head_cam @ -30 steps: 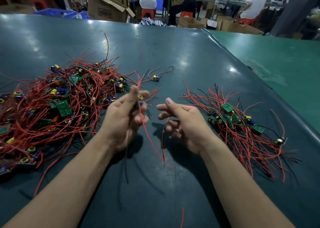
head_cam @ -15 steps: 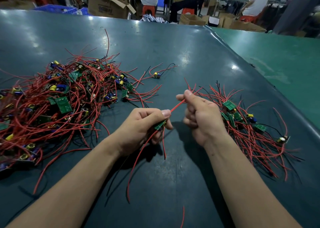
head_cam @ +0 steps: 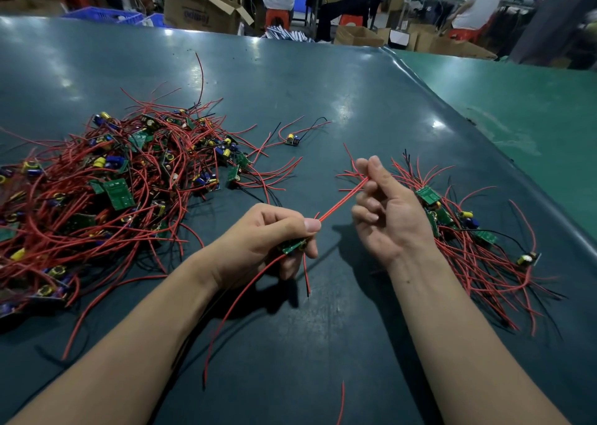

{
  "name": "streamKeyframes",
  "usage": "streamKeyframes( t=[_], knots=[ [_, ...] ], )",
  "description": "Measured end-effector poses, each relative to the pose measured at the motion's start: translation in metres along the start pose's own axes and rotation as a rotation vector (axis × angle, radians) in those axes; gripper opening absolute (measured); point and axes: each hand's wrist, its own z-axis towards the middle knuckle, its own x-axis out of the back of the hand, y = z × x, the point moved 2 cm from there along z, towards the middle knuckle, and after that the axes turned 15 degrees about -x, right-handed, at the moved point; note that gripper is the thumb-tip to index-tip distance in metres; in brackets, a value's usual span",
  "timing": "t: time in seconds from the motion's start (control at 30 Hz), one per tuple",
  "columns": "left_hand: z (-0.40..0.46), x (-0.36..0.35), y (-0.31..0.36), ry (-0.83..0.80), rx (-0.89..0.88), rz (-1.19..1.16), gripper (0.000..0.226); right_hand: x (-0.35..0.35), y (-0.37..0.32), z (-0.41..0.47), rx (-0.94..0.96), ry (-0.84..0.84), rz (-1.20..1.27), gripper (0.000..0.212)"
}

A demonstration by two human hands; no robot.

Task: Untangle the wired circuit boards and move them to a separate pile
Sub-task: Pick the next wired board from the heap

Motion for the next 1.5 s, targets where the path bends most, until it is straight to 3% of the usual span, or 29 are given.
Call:
streamKeyframes(
  t=[0.1,0.2,0.27,0.43,0.5,0.57,0.7,0.77,0.9,1.0,1.1,1.2,1.37,1.43,1.5],
  knots=[
    [0.000,0.000,-0.001,-0.008,0.005,0.015,0.030,0.004,-0.002,0.002,0.132,0.105,-0.088,0.019],
    [0.001,0.000,-0.001,-0.001,-0.003,-0.017,0.028,0.007,0.000,0.000,0.702,0.495,-0.904,0.029],
    [0.001,0.000,-0.001,0.009,-0.006,-0.032,0.030,0.006,0.006,0.000,0.960,0.542,-1.175,0.024],
    [0.001,-0.001,0.000,0.021,-0.008,-0.032,0.030,0.006,0.007,0.000,1.039,0.463,-1.453,0.019],
    [0.001,-0.001,-0.001,0.029,-0.008,-0.039,0.030,0.005,0.005,-0.001,1.062,0.485,-1.397,0.020],
    [0.002,-0.001,-0.001,0.052,-0.012,-0.062,0.031,0.006,0.000,0.000,0.996,0.530,-1.124,0.024],
    [0.003,0.001,-0.002,0.100,-0.027,-0.083,0.031,0.011,-0.003,0.007,0.500,0.426,-0.462,0.029],
    [0.004,0.002,-0.002,0.117,-0.031,-0.091,0.031,0.015,-0.009,0.008,0.411,0.425,-0.306,0.030],
    [0.004,0.002,-0.002,0.189,-0.051,-0.106,0.029,0.008,-0.004,0.004,0.418,0.333,-0.428,0.042],
    [0.005,0.001,-0.001,0.222,-0.070,-0.116,0.029,-0.007,0.014,-0.001,0.170,0.131,-0.614,0.056],
    [0.005,0.000,-0.001,0.208,-0.052,-0.096,0.029,-0.014,0.025,-0.006,0.006,-0.079,-0.671,0.038],
    [0.003,0.000,-0.001,0.153,-0.041,-0.072,0.030,-0.012,0.020,-0.005,0.047,-0.033,-0.548,0.028],
    [0.003,0.002,-0.003,0.138,-0.057,-0.060,0.031,0.005,-0.007,-0.001,0.261,0.239,-0.200,0.031],
    [0.004,0.004,-0.002,0.231,-0.125,-0.072,0.030,0.004,-0.007,-0.003,0.223,0.260,-0.297,0.038],
    [0.006,0.008,-0.002,0.337,-0.202,-0.040,0.029,-0.004,0.003,-0.008,0.056,0.140,-0.632,0.051]
  ],
)
